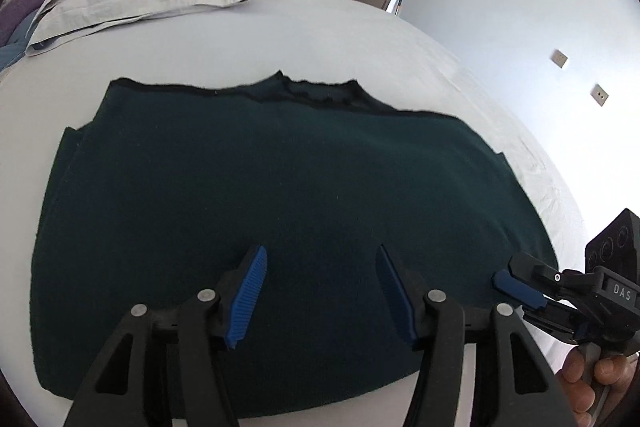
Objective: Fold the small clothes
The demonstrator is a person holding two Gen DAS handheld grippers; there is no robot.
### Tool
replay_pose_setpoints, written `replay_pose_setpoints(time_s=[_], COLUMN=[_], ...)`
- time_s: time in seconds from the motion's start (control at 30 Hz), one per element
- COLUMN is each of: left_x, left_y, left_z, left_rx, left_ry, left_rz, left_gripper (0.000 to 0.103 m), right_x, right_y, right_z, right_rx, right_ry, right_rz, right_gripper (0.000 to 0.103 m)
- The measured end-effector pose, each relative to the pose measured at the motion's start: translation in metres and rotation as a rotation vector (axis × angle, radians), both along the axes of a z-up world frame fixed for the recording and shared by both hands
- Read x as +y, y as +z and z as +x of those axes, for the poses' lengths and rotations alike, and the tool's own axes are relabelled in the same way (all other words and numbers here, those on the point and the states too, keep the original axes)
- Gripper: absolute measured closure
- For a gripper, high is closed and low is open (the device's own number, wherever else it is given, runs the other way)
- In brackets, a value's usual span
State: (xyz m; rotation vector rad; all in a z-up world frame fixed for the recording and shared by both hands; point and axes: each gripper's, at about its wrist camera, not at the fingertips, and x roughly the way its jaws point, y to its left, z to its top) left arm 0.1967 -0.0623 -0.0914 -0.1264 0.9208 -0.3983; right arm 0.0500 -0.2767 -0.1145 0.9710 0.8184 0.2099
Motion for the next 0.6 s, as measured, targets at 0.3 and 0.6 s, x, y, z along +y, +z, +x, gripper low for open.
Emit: replay_pose_setpoints(time_s=[0.3,0.6], left_x=[0.065,0.115], left_y=[-0.01,0.019], left_z=[-0.011,-0.041], left_rx=[-0.019,-0.078], left_ry=[-0.006,0.093], left_rz=[-0.026,-0.062], left_gripper=[0.055,0.038], right_x=[-0.051,-0.148], right_y=[-0.007,0.036], right_z=[-0.045,-0.131], right_rx=[-0.007,-0.067], right_ry=[-0.172,-0.425], right_rz=[0.0,-0.056], right_gripper=[0.073,0.044])
